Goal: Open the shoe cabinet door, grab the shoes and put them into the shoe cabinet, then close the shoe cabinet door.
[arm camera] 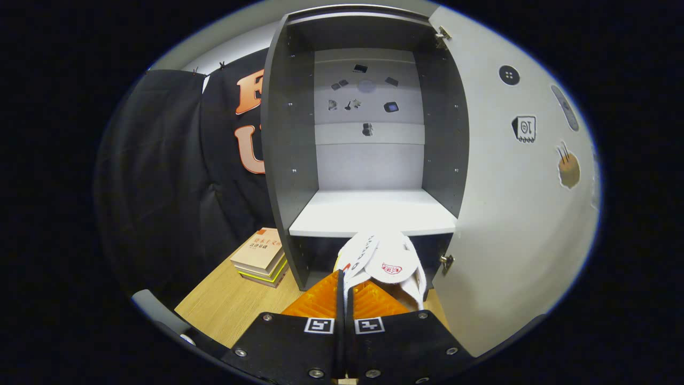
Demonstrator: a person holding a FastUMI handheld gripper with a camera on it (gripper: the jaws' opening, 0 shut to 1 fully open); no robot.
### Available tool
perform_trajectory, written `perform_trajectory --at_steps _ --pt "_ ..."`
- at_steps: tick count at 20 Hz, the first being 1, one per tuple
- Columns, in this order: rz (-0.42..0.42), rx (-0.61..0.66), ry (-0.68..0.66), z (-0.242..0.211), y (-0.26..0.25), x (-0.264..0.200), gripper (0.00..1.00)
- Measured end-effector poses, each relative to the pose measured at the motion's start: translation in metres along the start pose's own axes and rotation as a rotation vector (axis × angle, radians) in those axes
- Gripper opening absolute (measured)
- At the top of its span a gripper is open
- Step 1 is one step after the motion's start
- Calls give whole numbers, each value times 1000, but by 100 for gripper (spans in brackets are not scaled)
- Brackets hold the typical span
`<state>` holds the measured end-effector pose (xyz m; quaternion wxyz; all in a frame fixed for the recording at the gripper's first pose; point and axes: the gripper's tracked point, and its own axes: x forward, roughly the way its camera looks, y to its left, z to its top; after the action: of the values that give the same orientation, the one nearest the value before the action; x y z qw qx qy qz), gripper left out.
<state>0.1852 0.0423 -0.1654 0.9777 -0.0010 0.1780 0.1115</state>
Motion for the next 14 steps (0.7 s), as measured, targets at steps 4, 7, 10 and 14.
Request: perform_trajectory --at_steps 4,7,10,14 --pt "12 -24 -49 40 -3 40 0" --pt "13 -31 -65 64 -10 74 0" --pt "14 -64 -54 79 -19 113 0" --pt "27 -50 -38 96 -27 154 0"
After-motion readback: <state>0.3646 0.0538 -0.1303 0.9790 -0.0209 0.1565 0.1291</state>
